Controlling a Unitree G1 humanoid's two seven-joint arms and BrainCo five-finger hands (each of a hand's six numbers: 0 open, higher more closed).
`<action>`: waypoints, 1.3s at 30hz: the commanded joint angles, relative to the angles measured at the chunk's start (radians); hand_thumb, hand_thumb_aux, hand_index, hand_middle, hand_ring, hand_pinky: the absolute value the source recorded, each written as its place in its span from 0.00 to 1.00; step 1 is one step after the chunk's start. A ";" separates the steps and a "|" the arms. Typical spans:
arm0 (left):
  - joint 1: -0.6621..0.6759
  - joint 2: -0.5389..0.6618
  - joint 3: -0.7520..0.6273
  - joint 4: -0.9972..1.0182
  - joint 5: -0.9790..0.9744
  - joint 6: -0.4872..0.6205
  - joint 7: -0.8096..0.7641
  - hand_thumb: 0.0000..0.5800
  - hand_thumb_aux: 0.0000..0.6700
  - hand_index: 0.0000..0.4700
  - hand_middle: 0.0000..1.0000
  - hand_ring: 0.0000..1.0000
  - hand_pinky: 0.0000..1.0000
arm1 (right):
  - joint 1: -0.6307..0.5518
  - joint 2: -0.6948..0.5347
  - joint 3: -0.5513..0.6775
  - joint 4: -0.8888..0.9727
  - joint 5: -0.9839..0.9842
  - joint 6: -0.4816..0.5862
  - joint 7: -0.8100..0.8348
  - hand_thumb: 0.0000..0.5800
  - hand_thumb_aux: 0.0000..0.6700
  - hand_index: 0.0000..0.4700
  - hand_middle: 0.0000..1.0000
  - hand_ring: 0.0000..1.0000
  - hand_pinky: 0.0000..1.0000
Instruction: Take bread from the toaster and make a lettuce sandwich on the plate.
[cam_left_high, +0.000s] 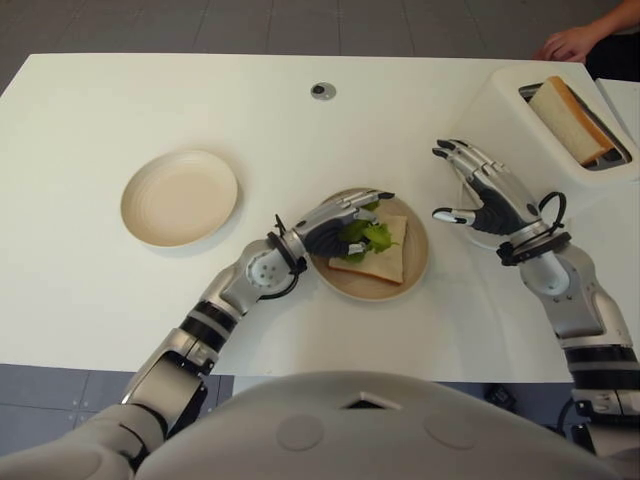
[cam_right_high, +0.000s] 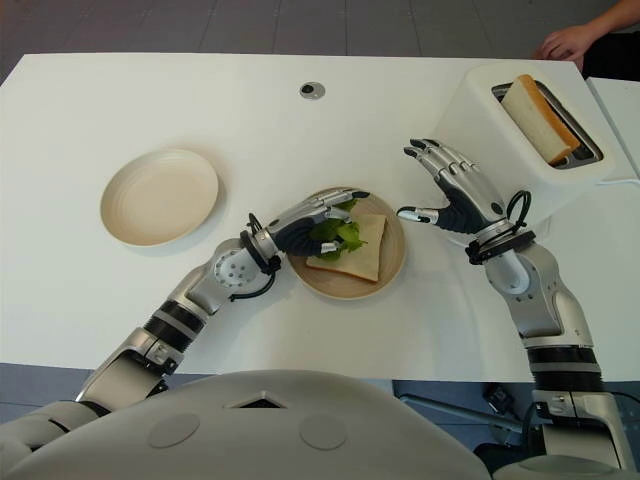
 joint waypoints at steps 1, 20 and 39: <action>-0.044 -0.048 -0.031 0.118 0.024 -0.030 0.035 1.00 1.00 1.00 0.00 0.00 0.00 | 0.015 -0.014 -0.043 0.007 0.027 0.001 -0.013 0.00 0.00 0.00 0.00 0.00 0.00; 0.009 0.012 0.017 -0.093 0.075 -0.018 0.126 0.00 0.00 0.00 0.00 0.00 0.00 | -0.035 -0.079 -0.322 0.132 -0.121 0.272 -0.180 0.00 0.00 0.00 0.00 0.00 0.00; 0.176 0.013 0.275 -0.252 -0.239 -0.029 0.154 0.00 0.00 0.00 0.00 0.00 0.00 | -0.150 -0.068 -0.372 -0.068 0.022 0.127 -0.338 1.00 1.00 1.00 1.00 1.00 1.00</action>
